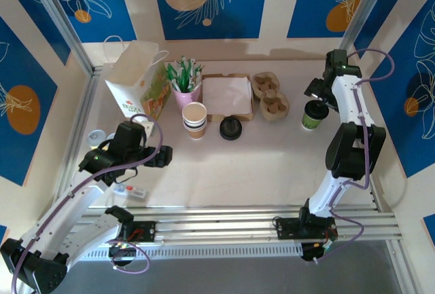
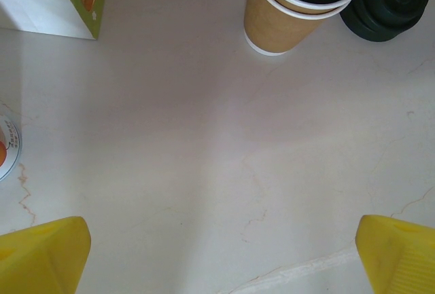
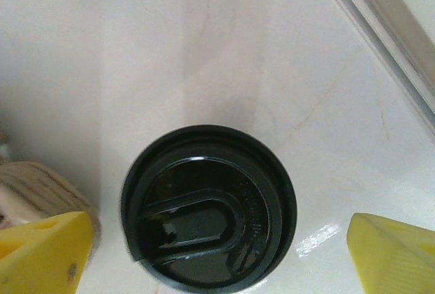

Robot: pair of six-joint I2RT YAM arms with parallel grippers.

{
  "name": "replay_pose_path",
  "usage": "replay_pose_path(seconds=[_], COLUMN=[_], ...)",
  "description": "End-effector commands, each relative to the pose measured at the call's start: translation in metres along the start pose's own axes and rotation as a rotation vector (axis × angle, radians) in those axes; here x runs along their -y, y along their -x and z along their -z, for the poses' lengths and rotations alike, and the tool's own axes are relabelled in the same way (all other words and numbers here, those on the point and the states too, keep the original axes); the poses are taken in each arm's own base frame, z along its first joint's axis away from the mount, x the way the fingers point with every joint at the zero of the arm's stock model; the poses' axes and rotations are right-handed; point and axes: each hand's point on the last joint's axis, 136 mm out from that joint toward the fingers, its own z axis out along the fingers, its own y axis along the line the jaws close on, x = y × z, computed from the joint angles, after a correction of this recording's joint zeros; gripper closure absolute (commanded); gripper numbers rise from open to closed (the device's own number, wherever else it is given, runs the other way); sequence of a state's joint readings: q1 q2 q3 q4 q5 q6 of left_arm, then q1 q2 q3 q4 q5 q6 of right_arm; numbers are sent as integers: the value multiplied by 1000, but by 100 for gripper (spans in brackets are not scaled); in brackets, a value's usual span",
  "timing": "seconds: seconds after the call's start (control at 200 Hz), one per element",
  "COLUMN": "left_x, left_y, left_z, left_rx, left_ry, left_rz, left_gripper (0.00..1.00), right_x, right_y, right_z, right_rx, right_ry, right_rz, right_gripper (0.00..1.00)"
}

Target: Pack the takeout coffee

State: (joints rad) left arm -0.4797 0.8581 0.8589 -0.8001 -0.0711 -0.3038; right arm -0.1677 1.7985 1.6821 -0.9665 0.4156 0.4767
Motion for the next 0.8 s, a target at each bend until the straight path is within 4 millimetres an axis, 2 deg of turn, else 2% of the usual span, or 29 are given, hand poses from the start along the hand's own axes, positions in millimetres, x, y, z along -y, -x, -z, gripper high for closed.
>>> replay_pose_path(seconds=[0.0, 0.16, 0.29, 0.4, 0.49, 0.655, 0.795], left_x=[0, -1, -2, -2, -4, -9, -10], left_y=[0, 0, -1, 0, 0, 3, 4], left_z=[-1, -1, -1, -1, -1, 5, 7], left_rx=[0, -2, -4, -2, 1, 28, 44], left_ry=[-7, -1, 4, 7, 16, 38, 42], left_rz=[-19, -19, -19, -20, -18, -15, -13], left_gripper=[0, 0, 0, 0, 0, 0, 0], right_x=[-12, -47, -100, -134, -155, -174, -181], right_y=[9, -6, -40, -67, -84, -96, -102], right_z=[45, 87, 101, 92, 79, 54, 34], right_rx=[67, 149, 132, 88, 77, 50, 36], right_ry=[86, 176, 268, 257, 206, 142, 87], right_rz=[9, 100, 279, 418, 513, 598, 667], right_gripper=[4, 11, 16, 20, 23, 28, 30])
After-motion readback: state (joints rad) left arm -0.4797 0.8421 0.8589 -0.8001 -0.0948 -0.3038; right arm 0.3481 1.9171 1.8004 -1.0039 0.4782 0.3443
